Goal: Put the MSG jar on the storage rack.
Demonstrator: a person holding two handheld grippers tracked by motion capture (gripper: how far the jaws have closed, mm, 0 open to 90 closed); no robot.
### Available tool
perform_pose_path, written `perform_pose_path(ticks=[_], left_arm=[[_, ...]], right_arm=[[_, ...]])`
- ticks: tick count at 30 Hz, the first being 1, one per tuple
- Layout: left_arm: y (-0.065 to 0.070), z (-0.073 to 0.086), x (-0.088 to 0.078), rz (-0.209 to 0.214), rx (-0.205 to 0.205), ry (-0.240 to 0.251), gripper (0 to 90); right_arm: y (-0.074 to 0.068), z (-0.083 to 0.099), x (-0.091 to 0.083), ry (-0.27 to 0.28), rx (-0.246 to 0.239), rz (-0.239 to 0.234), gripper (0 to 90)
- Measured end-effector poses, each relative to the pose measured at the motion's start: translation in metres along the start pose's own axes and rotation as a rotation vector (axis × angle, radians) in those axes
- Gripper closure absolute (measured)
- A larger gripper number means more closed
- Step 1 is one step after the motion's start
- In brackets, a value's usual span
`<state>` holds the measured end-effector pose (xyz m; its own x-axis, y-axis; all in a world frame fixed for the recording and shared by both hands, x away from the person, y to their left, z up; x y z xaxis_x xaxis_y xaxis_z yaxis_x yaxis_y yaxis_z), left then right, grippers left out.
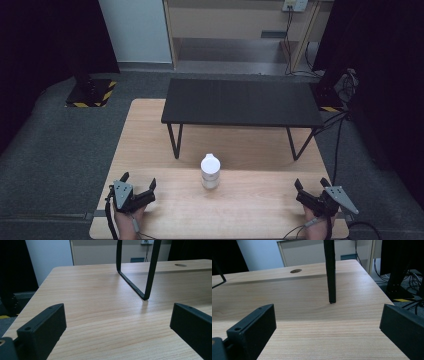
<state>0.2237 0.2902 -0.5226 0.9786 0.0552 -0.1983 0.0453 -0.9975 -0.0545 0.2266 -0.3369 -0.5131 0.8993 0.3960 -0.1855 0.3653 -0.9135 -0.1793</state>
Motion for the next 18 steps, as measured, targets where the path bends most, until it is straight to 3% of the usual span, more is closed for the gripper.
perform_pose_path(ticks=[11, 18], left_arm=[[0.002, -0.001, 0.0, -0.004, 0.011, -0.007, 0.0], [0.012, 0.0, -0.01, 0.027, -0.043, 0.006, 0.0]], right_arm=[[0.0, 0.0, 0.0, -0.002, -0.004, -0.003, 0.8], [0.0, -0.001, 0.001, -0.004, -0.003, -0.003, 0.8]])
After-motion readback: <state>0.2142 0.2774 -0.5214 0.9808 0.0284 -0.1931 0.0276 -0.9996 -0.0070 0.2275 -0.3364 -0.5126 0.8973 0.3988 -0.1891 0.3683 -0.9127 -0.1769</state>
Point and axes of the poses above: each handheld gripper's, and its own axes: x roughly forward along the jaws, z roughly out of its underside, y roughly to its right, the point moved 5 cm from there along x, roughly forward along the jaws, and after that the axes turned 15 degrees about -z, right-handed, at the moved point
